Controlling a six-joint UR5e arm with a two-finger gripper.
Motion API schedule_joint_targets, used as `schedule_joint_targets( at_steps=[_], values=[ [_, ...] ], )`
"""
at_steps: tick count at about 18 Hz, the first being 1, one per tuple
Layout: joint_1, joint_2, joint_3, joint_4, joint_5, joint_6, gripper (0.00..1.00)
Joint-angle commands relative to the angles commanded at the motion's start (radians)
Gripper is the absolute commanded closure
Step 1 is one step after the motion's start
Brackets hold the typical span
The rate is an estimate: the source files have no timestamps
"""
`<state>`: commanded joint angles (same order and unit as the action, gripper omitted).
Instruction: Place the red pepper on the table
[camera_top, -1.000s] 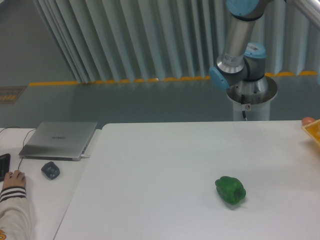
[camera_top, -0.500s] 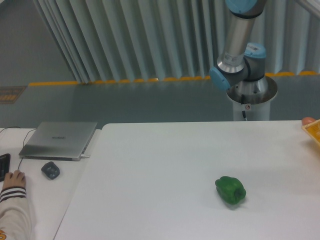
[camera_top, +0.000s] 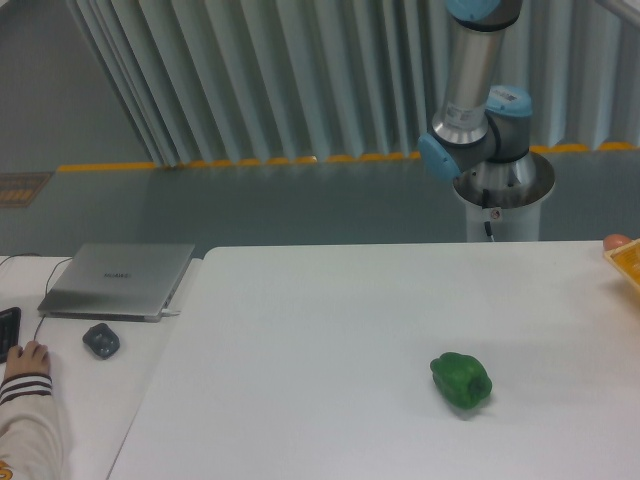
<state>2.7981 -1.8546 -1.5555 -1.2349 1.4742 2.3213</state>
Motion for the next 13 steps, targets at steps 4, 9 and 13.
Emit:
schedule_joint_targets(
  at_steps=[4,9,13],
  values=[
    [-0.067,0.0,0.002,0.008,0.008,-0.163,0.34],
    [-0.126,-0.003,0.002,0.011,0.028,-0.284,0.34],
    [-0.189,-0.011,0.002,0.012,0.058,-0.403,0.32]
  ],
)
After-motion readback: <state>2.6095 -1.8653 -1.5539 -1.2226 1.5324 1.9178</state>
